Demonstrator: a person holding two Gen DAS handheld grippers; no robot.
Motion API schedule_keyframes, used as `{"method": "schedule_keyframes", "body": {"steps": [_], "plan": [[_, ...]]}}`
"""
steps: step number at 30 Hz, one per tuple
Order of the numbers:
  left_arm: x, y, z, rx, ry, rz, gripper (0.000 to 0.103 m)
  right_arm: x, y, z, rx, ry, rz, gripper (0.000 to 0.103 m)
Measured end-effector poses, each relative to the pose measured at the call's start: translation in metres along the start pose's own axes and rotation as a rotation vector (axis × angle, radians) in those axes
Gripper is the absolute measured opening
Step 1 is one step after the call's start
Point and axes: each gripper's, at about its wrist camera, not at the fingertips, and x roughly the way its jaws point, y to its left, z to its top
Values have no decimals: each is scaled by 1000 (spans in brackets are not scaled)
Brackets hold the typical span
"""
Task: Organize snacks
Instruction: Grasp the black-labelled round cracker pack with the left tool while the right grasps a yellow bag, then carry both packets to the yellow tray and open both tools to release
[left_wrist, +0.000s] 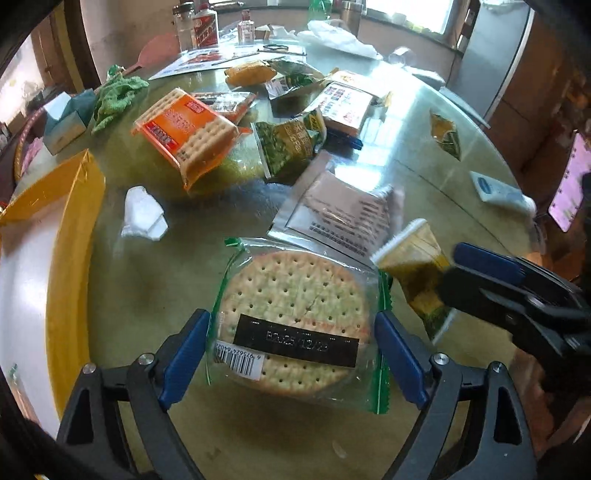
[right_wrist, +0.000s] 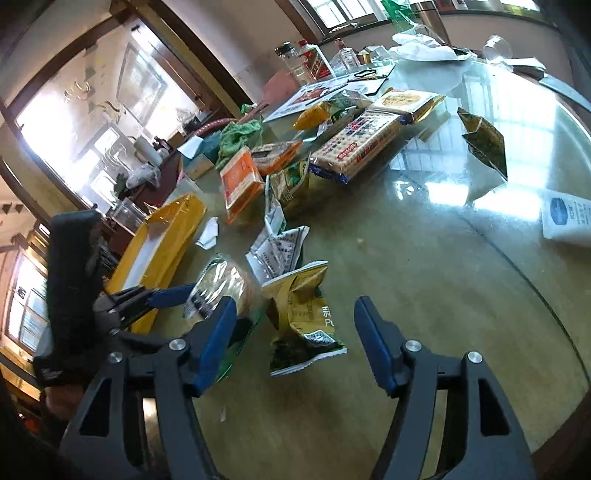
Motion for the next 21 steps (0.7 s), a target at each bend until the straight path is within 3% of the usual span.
{"method": "schedule_keyframes", "body": {"steps": [2,7,16,18,19,21], "plan": [[-4,1,-8,-16,-11,2,89,5,4,-1,-27,24,-3,63],[-15,-6,-34,-36,-53,14,88,8,13,-11,-80,47,-61,36],[-26,-19,-61,-4,-132,18,89,-18,12,-40,-55,26,-99,35],[-27,-19,-61,-12,-134,15,84,-21,10,-43,-37,19,-97,35],[-29,-19,-61,-18,-128,13,76,-23,9,-44,-27,14,-91,35],[-34,-17,-62,-41,-114,-15,76,-29,8,-45,-13,2,-69,35]]}}
